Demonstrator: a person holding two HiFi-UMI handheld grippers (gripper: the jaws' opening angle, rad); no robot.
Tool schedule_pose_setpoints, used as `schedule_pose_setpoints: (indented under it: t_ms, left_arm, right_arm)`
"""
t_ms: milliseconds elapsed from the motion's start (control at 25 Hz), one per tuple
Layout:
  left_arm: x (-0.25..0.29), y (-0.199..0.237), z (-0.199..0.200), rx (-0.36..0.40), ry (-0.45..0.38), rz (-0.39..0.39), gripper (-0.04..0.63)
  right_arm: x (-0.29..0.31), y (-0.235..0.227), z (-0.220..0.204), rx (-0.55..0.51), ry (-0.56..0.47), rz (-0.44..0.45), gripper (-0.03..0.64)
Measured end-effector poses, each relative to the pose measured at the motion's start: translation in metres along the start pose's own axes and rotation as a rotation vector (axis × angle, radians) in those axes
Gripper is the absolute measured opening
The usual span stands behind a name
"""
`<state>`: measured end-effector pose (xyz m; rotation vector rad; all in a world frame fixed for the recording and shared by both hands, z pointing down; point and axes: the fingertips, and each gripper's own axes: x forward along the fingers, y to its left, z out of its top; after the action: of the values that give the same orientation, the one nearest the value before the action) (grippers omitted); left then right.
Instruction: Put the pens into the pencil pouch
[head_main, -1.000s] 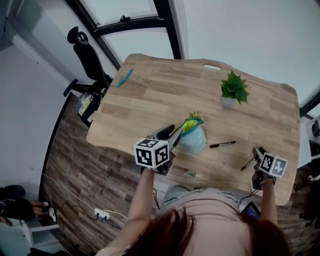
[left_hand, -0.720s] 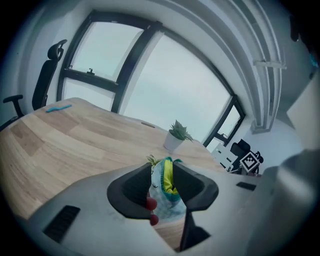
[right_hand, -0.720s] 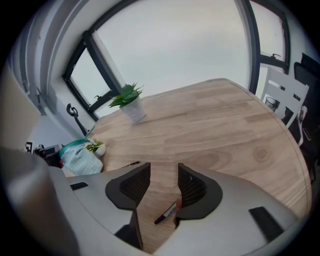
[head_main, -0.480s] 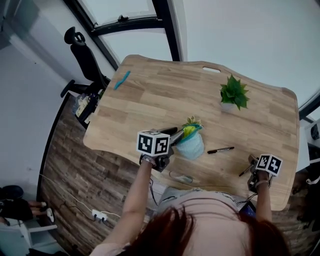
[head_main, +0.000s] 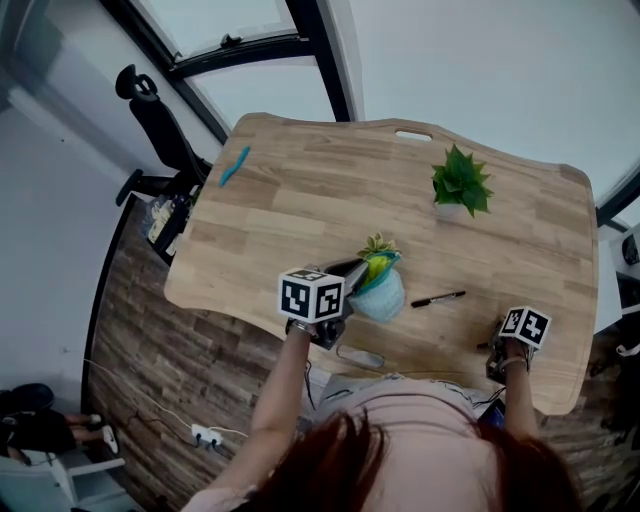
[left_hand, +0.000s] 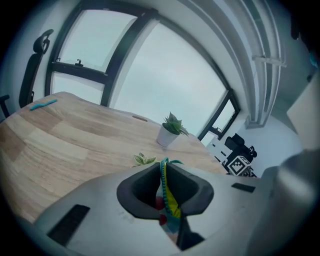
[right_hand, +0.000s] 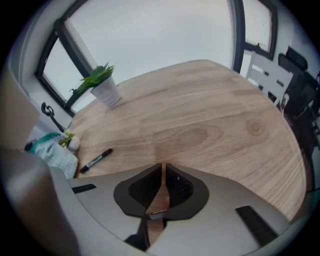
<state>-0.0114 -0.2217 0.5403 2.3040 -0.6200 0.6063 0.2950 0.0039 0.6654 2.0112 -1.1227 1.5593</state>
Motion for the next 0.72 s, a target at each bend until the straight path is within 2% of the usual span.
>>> schedule_pose_setpoints:
  t_ms: [120, 360, 720]
  left_arm:
    - [-0.002, -0.006, -0.002, -0.001, -0.018, 0.003, 0.026]
    - [-0.003, -0.013, -0.005, -0.009, -0.035, -0.005, 0.026]
    - [-0.003, -0.02, -0.007, 0.003, -0.051, 0.003, 0.026]
  right_arm:
    - [-0.001, 0.0, 0.0, -0.083, -0.02, -0.037, 0.006]
    - [-0.009, 0.007, 0.006, -0.003, -0.055, 0.057, 0.0]
    - [-0.026, 0.019, 0.01, -0.108, -0.113, 0.154, 0.002]
